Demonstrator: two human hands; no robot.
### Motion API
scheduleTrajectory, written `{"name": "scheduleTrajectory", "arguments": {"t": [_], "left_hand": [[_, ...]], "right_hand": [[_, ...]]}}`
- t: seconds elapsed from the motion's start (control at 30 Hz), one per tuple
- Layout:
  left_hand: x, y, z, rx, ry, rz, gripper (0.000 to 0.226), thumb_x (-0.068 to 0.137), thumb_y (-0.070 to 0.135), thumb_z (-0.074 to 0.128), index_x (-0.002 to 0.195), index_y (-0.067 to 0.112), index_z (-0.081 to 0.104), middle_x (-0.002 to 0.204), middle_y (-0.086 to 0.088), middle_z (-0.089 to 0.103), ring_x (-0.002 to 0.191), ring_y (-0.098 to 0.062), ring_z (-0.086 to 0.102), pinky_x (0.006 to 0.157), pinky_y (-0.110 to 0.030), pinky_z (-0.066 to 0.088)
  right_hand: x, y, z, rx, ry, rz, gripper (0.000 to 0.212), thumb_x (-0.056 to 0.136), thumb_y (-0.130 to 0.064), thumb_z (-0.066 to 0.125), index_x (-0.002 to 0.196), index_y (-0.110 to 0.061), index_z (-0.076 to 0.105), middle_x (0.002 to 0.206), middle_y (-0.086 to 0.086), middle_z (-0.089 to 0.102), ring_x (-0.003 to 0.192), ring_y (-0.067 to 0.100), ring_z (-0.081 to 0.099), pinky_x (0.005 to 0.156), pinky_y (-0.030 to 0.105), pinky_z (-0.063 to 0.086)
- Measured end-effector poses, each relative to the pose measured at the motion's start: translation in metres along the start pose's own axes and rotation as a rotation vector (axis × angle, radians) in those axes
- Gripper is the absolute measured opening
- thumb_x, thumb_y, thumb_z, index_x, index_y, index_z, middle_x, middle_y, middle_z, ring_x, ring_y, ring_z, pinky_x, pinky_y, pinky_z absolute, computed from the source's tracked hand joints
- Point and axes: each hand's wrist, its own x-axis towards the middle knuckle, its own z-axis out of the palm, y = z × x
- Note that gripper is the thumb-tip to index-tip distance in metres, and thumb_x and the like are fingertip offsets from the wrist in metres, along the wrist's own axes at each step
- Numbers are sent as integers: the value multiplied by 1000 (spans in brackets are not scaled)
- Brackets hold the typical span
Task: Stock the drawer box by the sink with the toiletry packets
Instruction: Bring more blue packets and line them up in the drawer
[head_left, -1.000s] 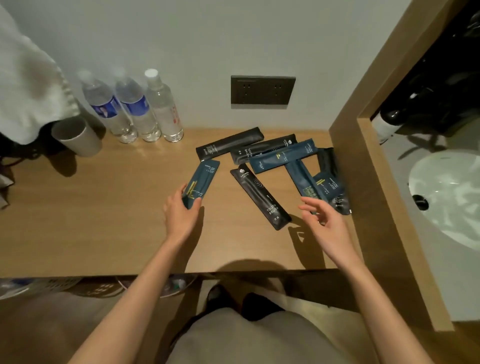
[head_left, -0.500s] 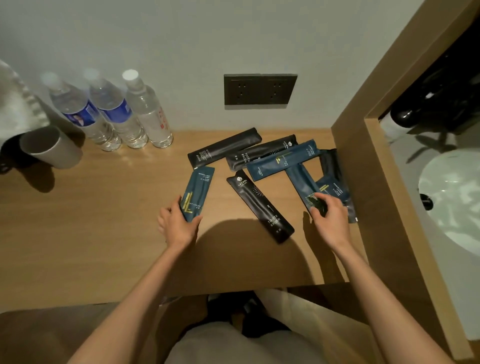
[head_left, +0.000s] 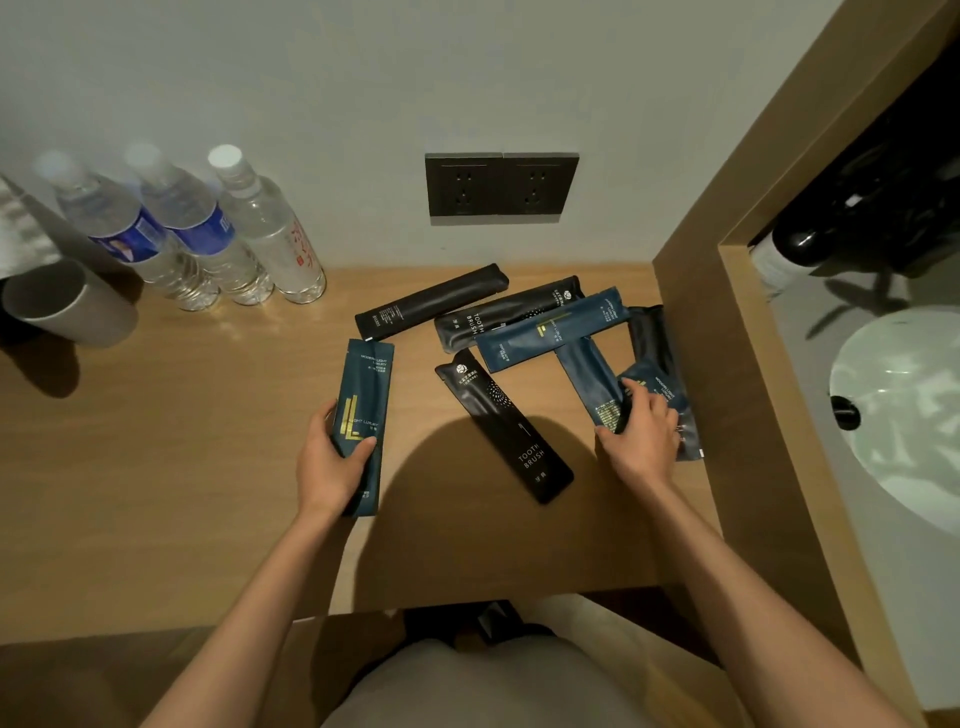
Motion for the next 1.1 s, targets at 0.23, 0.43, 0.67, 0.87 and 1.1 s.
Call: {"name": "scheduleTrajectory", "arguments": {"t": [0.23,0.43,0.67,0.87,1.1], "left_hand": [[-32,23,-8,-166,-54,128,78,83,5,68,147,27,28,132,7,47,110,-17,54,91,-37,48],[-43,38,-1,-177,-148,295,48,88,2,60,131,24,52,134,13,48,126,-4,39,105,-27,35],[-57,60,17,-181,-243,254,28,93,8,55,112,24,67,119,7,62,119,-12,50,95,-27,41],[-81,99,30,-371,-387,123,31,91,31,57,118,18,67,117,7,65,115,-13,56,95,-29,46],[-95,119,32,-550,-561,96,43,81,57,63,97,18,75,98,-6,74,99,-23,67,92,-37,50]], "right_hand": [[-2,3,-2,128,-42,92,47,76,-24,79,117,-12,59,115,11,57,93,25,60,77,33,50],[-12,16,-3,335,-227,179,15,84,-23,71,83,-15,58,91,7,67,79,18,61,66,29,48],[-41,17,-37,413,-109,-23,15,90,-17,63,98,-12,51,82,-3,60,76,19,62,58,27,45],[-83,-14,-59,402,110,-322,19,91,-9,60,107,-17,56,99,-7,62,91,6,60,81,22,50],[-95,-34,-37,195,451,-743,16,81,0,63,94,-9,67,104,2,69,98,19,61,82,31,51]]}}
